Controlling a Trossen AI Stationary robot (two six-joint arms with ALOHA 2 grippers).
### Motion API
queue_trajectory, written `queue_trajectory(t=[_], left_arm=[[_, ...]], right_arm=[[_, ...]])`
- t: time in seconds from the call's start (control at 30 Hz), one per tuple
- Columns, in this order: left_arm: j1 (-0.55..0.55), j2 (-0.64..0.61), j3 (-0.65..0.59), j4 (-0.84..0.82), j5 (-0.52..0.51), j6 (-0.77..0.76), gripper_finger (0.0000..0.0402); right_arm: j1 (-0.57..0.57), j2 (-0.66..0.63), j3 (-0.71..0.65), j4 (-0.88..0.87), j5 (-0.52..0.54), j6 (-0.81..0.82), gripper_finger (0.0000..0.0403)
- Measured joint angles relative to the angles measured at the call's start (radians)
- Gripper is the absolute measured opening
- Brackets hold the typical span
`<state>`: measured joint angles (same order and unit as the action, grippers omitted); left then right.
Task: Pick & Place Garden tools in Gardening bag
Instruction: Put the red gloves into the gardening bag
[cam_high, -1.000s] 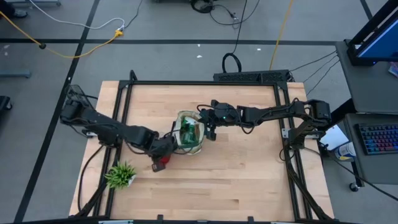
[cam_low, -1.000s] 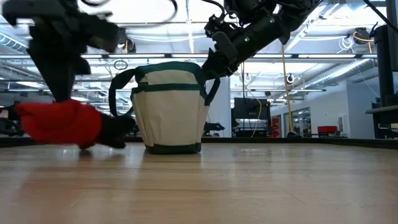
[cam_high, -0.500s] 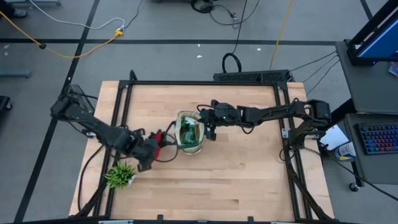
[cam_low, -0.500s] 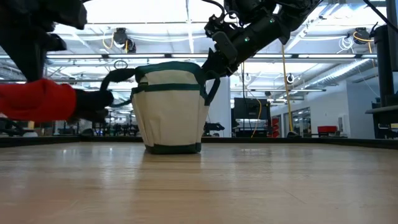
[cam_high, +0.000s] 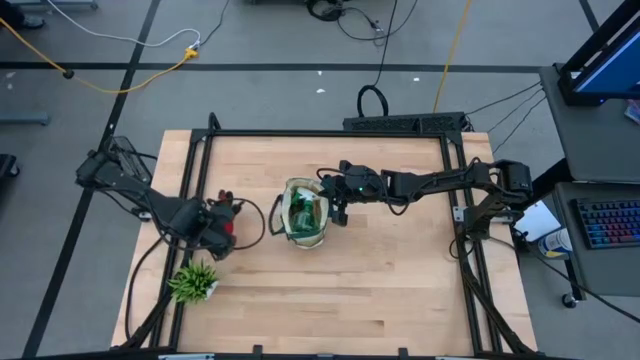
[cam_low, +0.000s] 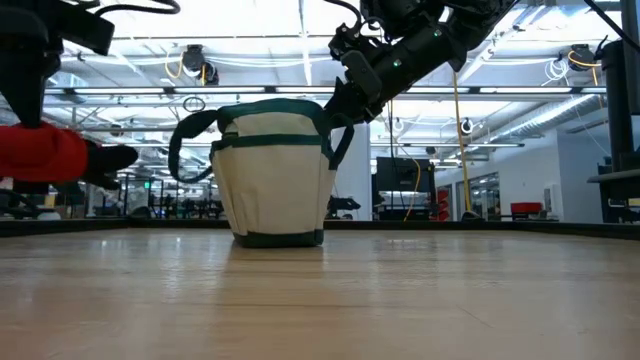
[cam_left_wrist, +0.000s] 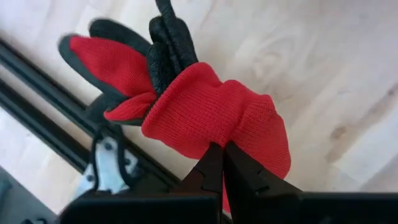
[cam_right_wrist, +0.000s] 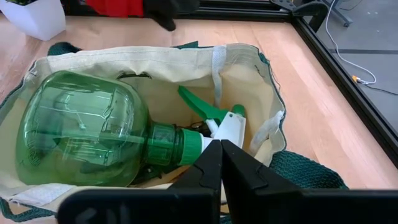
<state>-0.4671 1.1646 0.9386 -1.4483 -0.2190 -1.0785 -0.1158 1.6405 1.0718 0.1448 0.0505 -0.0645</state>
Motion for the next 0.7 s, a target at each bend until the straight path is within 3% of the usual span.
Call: queue_trajectory(t=[0.2,0.4,0.57,0.7], left_arm=[[0.002,-0.006,0.033,-0.003,-0.125,0.027,0.0002],[0.003,-0.006,0.153,0.006,-0.345,0.084,0.0002],[0.003,-0.006,0.237,0.166,-0.489,0.327,0.0003],[0.014,-0.006,0.247,0.404,-0.508,0.608,0.0005]], right_arm=[[0.000,0.000,0.000,0.002,0.000,0.000,0.0000],[0.000,0.000,0.000,0.002,0.000,0.000,0.0000],[0.000,0.000,0.000,0.002,0.000,0.000,0.0000],[0.000,0.000,0.000,0.002,0.000,0.000,0.0000]])
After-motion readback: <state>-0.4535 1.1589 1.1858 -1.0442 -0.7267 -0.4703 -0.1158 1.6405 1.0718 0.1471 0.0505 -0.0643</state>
